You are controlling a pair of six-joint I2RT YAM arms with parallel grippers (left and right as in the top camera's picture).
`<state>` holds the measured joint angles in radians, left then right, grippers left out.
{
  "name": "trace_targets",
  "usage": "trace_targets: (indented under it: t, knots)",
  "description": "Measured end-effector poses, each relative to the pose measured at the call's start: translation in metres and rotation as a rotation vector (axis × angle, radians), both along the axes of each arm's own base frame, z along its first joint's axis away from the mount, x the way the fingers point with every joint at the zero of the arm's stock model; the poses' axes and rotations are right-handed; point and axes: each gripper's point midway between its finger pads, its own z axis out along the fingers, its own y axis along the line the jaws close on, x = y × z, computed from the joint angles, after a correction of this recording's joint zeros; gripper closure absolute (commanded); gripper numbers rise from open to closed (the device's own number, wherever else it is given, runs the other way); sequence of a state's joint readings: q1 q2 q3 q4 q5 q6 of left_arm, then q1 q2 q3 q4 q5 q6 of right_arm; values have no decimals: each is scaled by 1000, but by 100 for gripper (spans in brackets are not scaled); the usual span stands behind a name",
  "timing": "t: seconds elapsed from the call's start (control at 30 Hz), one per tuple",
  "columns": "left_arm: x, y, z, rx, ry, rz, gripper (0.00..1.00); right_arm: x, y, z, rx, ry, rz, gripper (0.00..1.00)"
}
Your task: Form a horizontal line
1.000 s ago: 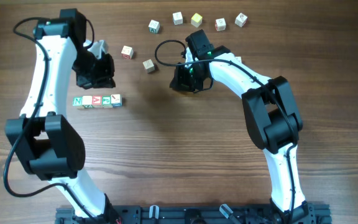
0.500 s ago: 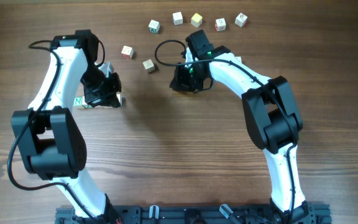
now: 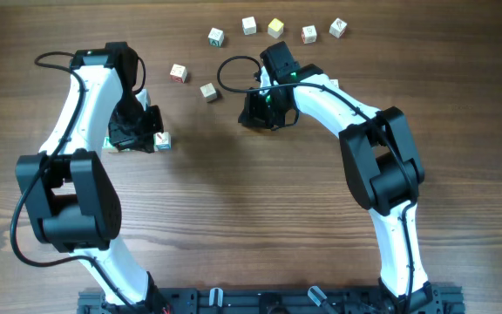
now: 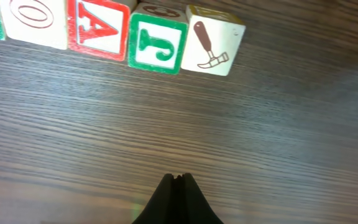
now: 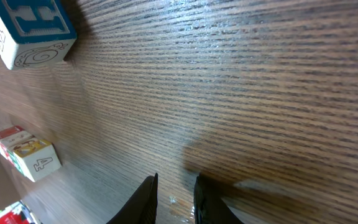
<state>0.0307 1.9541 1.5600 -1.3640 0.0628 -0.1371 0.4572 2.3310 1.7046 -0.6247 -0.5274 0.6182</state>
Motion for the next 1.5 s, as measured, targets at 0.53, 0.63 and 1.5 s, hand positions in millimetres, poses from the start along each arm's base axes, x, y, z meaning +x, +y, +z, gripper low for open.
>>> trace_targets:
  t: [0.53, 0.63, 1.5]
  knots:
    - [-16, 2, -31, 12, 37, -8, 96, 0, -1, 0, -8, -3, -3, 78]
    - [-11, 2, -32, 12, 15, -11, 96, 0, -1, 0, -8, -3, -3, 78]
    - [-20, 2, -56, -4, 11, -92, 96, 1, -2, 0, -13, -6, -5, 78]
